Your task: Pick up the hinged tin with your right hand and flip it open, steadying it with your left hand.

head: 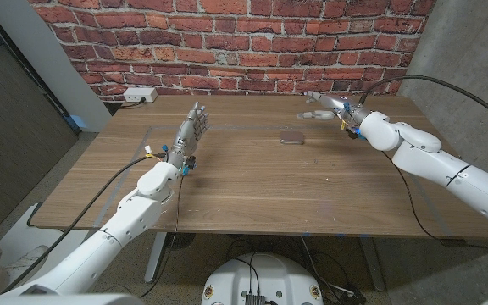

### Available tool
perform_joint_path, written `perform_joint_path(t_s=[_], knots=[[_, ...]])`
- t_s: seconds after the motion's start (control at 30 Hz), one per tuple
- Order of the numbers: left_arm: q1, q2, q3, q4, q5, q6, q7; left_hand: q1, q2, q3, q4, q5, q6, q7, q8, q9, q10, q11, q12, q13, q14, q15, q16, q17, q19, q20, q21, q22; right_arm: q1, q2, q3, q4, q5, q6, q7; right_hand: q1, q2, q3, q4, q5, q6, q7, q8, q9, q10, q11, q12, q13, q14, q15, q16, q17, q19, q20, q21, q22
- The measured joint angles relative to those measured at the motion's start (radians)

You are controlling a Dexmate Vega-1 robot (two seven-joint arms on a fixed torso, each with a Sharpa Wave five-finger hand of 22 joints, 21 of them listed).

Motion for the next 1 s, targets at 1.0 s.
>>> perform_joint_path(t_s=[1.0], knots=[[-0.031,-0.016,0.023,0.027,0.013,0.022,-0.011,0.010,0.010,0.000,0.000,-0.005,0.000,0.000,0.000,0.000,0.001,0.001,0.000,0.000,0.009,-0.001,0.000,0.000,0.004,-0.004,-0.004,0.000,0.167,0.082,-0.141,0.088,-0.146,-0.014,0.238,0.108,0.029,0.029,-0.023,0.000,-0.117,-0.009,-0.019,0.005,-0.098,0.083,-0.028,0.011,-0.064,0.060,-0.012,0.000,-0.005,0.093,-0.038,0.000]])
